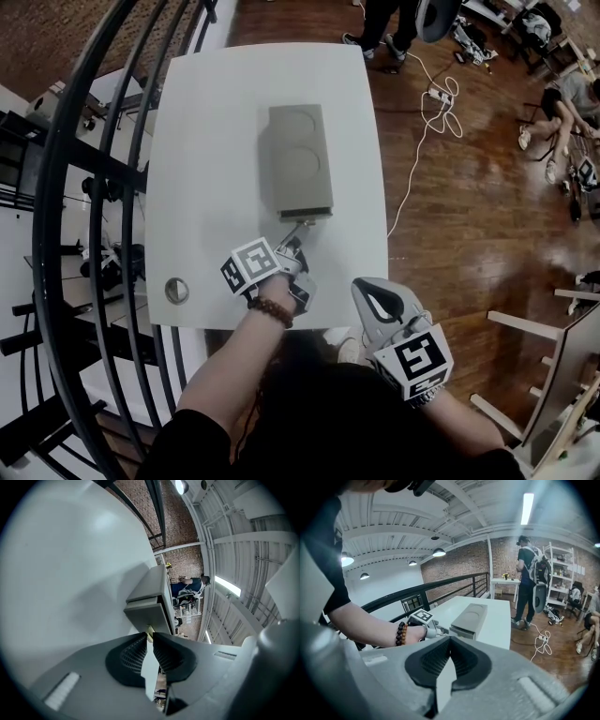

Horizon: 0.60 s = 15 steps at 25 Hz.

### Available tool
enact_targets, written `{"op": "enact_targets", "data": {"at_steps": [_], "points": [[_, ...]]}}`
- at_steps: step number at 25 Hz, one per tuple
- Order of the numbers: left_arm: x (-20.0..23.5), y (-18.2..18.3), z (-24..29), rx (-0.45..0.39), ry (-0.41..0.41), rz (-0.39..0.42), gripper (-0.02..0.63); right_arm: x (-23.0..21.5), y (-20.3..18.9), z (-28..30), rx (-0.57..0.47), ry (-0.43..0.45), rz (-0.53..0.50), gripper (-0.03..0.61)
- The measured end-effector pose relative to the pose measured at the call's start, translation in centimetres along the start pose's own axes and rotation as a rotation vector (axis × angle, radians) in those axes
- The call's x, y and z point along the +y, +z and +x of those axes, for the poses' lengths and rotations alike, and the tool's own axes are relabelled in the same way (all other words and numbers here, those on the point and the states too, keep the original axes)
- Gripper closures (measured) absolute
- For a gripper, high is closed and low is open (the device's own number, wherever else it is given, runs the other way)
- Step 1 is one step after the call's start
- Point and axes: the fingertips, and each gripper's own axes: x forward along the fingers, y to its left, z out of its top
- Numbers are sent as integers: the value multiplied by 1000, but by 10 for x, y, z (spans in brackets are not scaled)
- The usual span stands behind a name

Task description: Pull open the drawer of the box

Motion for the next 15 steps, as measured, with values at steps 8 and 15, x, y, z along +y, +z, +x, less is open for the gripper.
{"op": "enact_targets", "data": {"at_steps": [8, 15], "points": [[4, -15, -13, 1, 13, 4, 560, 8, -1, -4, -11, 22, -7, 588], [11, -31, -26, -10, 24, -5, 563, 17, -7, -13, -26, 48, -25, 588]]}}
